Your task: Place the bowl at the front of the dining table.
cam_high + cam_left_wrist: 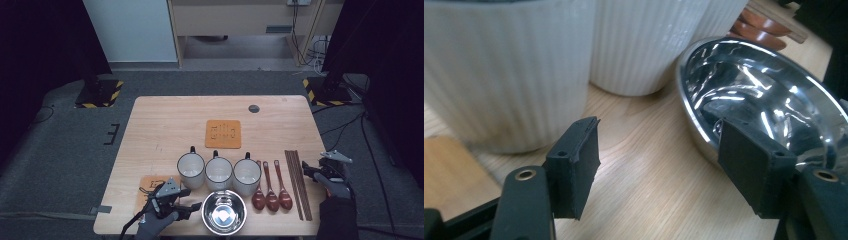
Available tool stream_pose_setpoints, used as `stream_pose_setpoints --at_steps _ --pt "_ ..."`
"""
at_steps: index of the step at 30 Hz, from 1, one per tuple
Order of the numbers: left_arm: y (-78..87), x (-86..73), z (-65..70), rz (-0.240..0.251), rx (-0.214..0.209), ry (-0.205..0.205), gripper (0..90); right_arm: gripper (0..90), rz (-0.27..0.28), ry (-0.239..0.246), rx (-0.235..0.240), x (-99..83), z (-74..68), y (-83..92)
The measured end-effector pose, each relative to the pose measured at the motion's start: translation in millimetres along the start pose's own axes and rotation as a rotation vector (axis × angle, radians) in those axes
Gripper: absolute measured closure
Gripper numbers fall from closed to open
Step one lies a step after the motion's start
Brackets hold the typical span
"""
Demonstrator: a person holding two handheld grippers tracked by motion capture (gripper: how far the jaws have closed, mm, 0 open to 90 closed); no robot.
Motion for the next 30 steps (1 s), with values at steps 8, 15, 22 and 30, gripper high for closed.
stream_pose_setpoints --at_steps 8,15,22,30 --pt "-7.2 13.2 17.8 0.012 -0.033 -0.031 31.8 10.6 -0.027 -0.005 0.009 -2.2 0.0 -1.7" --pt "-22.7 18.1 26.2 -0.019 -0.031 -0.040 31.9 10.4 -0.040 0.004 0.005 -3.8 -0.4 -2.4" --pt "-33.6 18.6 28.5 -0.045 -0.023 -0.035 33.4 9.3 -0.064 0.002 0.008 -6.1 0.4 -4.0" --pt "-44.2 17.2 29.0 -0.073 -0.021 -0.021 37.5 6.8 -0.087 -0.017 0.026 -8.0 1.5 -5.7"
Point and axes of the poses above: each handheld gripper's, and its own axes: y roughly backward along the jaws, x roughly out of its top, z roughly to its right, the point moved 10 cm from there along -y, roughly forward along the jaws, and after that the axes turned 15 degrees about -z, right-handed, at the moved point
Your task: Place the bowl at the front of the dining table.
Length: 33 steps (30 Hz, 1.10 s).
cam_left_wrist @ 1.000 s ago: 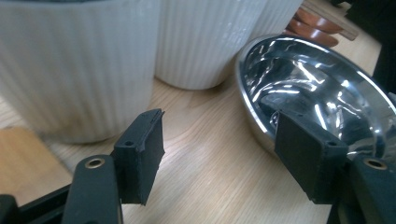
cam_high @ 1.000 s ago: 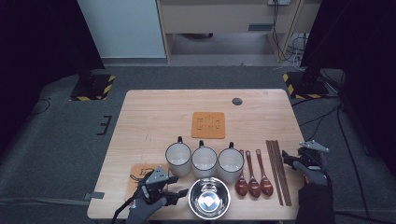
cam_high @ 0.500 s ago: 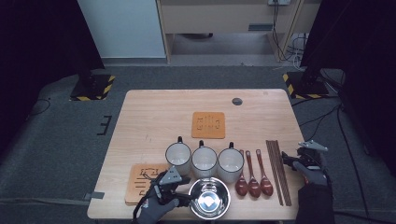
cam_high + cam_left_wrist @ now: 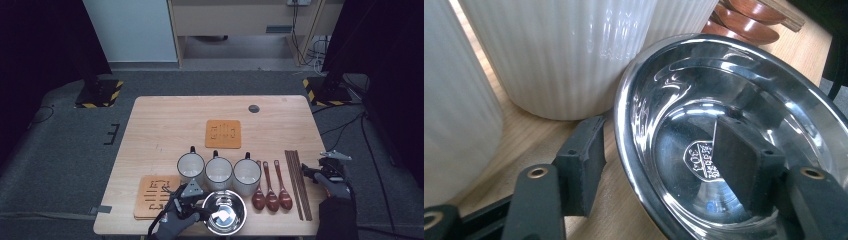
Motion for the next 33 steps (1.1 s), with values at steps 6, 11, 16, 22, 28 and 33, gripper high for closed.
stream_pose_setpoints --at_steps 6,11,16,22,28,33 --pt "-6.3 -0.4 -1.3 -0.012 0.018 0.012 41.5 6.3 -0.001 -0.001 -0.001 -0.1 0.0 -0.1" --pt "-11.4 -2.2 -2.4 -0.031 0.029 0.020 44.8 4.9 -0.005 0.000 0.001 -0.6 -0.7 -0.2" --pt "-12.9 -1.7 -3.1 -0.029 0.027 0.035 48.4 3.5 -0.010 -0.008 -0.003 -1.4 -0.5 -0.3" --pt "-13.7 -3.9 -5.4 -0.046 0.045 0.050 53.4 3.3 -0.011 -0.009 -0.004 -1.6 -0.5 -0.3" --pt "-14.1 -4.9 -8.1 -0.054 0.061 0.061 58.4 3.3 -0.010 -0.010 -0.004 -1.5 -0.5 -0.4" --pt "-14.0 -4.9 -9.3 -0.055 0.071 0.066 62.2 3.3 -0.010 -0.009 -0.004 -1.5 -0.4 -0.4"
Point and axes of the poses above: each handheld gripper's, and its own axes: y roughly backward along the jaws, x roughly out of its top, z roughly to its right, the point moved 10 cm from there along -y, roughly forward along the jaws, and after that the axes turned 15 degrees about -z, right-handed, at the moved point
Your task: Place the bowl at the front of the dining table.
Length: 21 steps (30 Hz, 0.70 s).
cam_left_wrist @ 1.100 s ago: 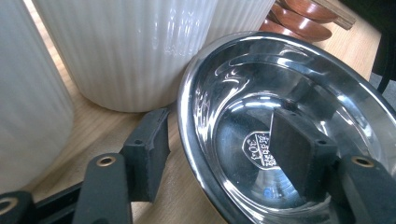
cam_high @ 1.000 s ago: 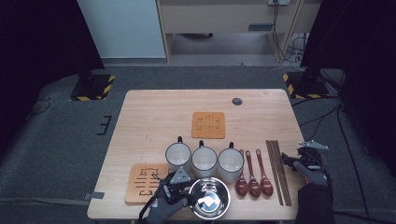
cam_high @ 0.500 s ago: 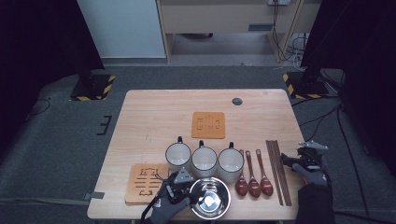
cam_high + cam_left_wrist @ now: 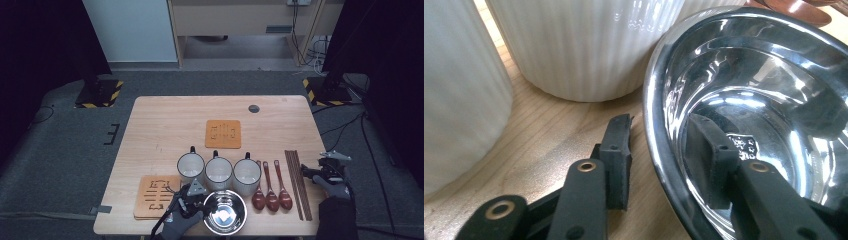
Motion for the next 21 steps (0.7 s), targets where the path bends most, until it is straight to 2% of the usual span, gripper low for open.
stream_pose_setpoints --at_steps 6,15,21 --pt "0.2 -0.3 -0.9 -0.004 0.016 0.000 64.7 3.3 0.000 -0.003 -0.002 0.0 -0.1 0.0" --pt "2.0 -0.8 -1.7 0.000 0.016 0.009 69.8 3.3 -0.001 -0.006 -0.004 -0.2 -0.1 0.1" --pt "2.7 -1.3 -0.3 0.003 -0.007 0.024 75.3 3.3 0.000 -0.008 -0.005 -0.2 -0.2 0.1"
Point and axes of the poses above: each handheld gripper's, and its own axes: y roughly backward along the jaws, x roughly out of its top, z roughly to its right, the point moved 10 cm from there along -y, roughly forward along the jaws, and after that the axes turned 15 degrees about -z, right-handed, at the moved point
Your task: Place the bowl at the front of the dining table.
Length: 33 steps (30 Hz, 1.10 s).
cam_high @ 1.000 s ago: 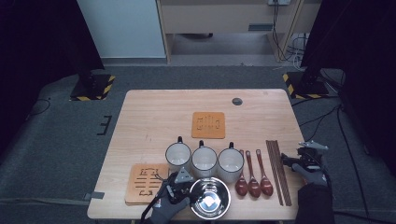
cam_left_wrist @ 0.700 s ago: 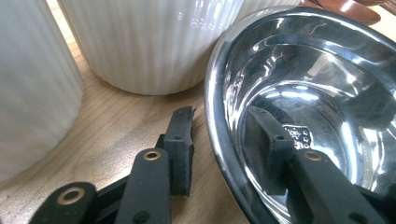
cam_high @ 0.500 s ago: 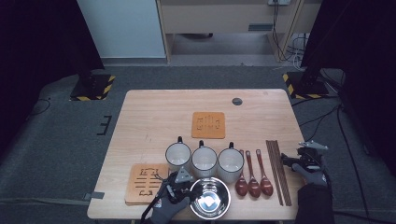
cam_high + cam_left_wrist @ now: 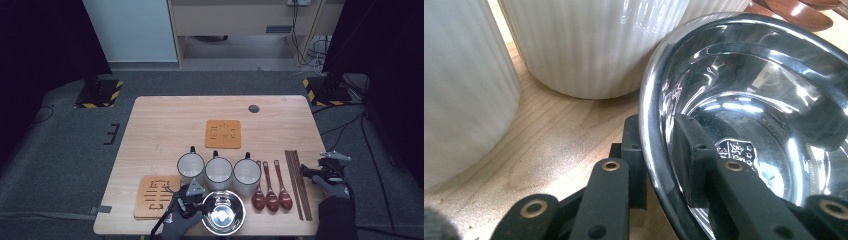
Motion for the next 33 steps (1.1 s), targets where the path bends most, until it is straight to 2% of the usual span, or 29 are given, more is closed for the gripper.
stream_pose_setpoints --at_steps 3,12,33 --pt "0.7 -0.4 1.2 0.004 -0.023 0.010 79.9 3.3 0.000 0.000 0.000 -0.1 0.0 0.0" --pt "11.8 2.7 -3.3 0.049 -0.019 0.025 84.5 3.2 0.000 0.000 0.000 0.0 0.0 0.0" --pt "29.5 2.7 -3.2 0.093 -0.015 0.015 84.5 3.2 0.000 -0.001 -0.001 0.0 0.0 -0.1"
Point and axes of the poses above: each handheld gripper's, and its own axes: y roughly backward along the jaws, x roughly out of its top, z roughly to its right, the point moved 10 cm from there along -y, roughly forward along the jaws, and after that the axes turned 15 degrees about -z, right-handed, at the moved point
